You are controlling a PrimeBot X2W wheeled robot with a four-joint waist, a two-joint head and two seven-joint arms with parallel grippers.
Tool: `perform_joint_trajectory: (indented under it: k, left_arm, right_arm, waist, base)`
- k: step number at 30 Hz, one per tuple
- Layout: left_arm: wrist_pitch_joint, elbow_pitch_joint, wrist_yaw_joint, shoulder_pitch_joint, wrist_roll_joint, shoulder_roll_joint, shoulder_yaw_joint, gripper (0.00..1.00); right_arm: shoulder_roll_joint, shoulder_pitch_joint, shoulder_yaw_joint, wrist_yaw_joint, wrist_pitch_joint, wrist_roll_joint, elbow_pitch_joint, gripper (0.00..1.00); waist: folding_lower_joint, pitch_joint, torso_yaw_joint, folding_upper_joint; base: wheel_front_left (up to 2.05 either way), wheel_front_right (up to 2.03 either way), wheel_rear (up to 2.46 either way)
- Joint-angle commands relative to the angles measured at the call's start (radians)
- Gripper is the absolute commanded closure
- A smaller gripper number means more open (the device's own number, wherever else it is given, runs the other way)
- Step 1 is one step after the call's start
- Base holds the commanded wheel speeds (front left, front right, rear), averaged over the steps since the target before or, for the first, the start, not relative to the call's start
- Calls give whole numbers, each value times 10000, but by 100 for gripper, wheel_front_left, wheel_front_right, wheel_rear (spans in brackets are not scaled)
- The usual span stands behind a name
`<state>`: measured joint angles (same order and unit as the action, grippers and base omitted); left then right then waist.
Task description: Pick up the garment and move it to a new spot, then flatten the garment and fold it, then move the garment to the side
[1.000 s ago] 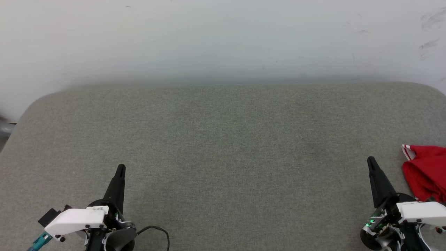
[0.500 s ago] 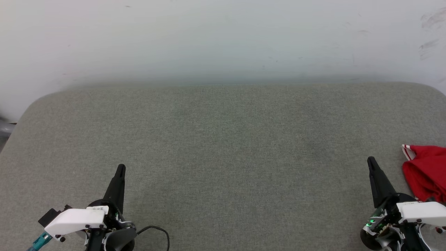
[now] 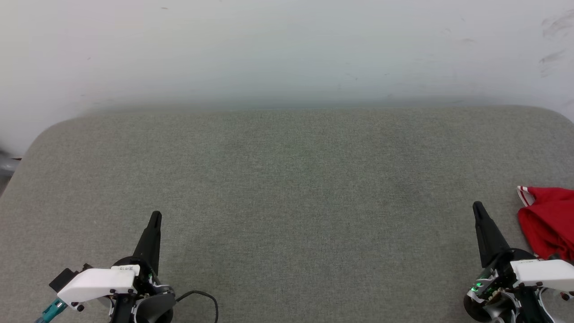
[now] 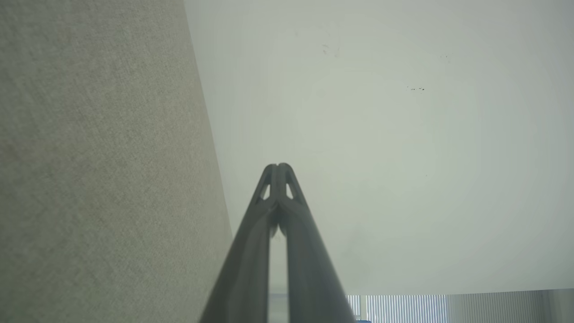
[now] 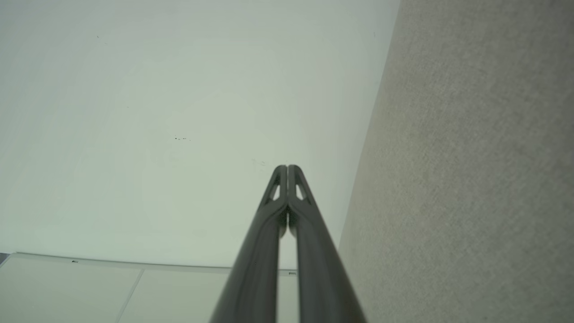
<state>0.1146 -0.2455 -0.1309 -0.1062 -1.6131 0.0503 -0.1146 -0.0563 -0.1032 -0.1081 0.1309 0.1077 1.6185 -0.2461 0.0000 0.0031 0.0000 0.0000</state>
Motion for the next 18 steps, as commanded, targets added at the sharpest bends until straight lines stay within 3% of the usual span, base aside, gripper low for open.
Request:
perform_joint_trajectory:
  k: [1, 18]
  left_arm:
    - [28, 0, -15, -62, 2, -19, -22, 100]
    - [27, 0, -15, -62, 2, -19, -21, 100]
  right_arm:
    - [33, -119, -15, -3, 42, -30, -13, 100]
    - [41, -121, -27, -3, 40, -48, -13, 100]
  waist:
    - [0, 0, 0, 0]
    - [0, 0, 0, 0]
  base:
    - [0, 0, 0]
    - [0, 0, 0]
